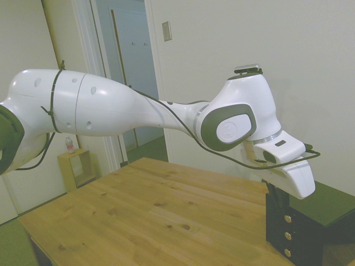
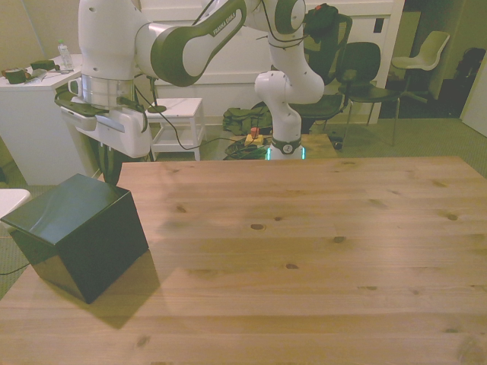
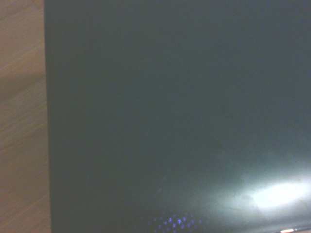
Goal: Close the top drawer
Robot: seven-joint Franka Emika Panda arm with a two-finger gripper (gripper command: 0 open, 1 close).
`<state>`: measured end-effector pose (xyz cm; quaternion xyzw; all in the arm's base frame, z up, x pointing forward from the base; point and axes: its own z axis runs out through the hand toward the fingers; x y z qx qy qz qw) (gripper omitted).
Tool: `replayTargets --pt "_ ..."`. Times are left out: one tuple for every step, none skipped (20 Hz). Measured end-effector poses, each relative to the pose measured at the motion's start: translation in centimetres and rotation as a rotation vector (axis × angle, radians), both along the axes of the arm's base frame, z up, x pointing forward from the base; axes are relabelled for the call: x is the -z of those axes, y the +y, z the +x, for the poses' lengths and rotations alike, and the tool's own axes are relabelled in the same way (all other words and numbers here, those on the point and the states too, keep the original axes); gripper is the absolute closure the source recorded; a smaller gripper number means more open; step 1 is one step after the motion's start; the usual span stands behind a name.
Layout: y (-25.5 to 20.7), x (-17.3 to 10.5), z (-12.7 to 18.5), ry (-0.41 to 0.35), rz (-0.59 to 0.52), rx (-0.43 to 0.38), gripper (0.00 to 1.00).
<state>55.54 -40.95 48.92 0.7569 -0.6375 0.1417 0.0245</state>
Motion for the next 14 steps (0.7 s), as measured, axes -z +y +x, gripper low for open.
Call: replayTargets --pt "0.0 0.0 0.0 0.0 -0.001 -0.001 1.0" --pt "0.0 0.0 0.0 0.0 -0.001 -0.003 1.0" --pt "0.0 0.0 0.1 0.001 -0.001 -0.005 1.0" --pt "0.0 0.0 0.1 0.001 -0.002 -0.007 1.0" --pt "0.1 0.0 0.1 0.002 -0.002 -0.01 1.0" --pt "0.3 0.1 0.2 0.003 -0.001 -0.014 1.0" --pt "0.6 0.2 0.4 0.005 0.003 -0.019 1.0" --pt "1.0 0.5 0.5 0.01 0.01 -0.025 1.0" --pt "1.6 0.8 0.5 0.019 0.021 -0.032 1.0" --pt "2.4 1.0 0.5 0.025 0.032 -0.039 1.0" --pt "3.2 1.1 0.4 0.027 0.043 -0.046 1.0" --pt "4.0 1.0 0.2 0.028 0.052 -0.051 1.0" --pt "4.9 0.8 -0.1 0.028 0.064 -0.057 1.0" --pt "5.9 0.4 -0.5 0.028 0.077 -0.063 0.0"
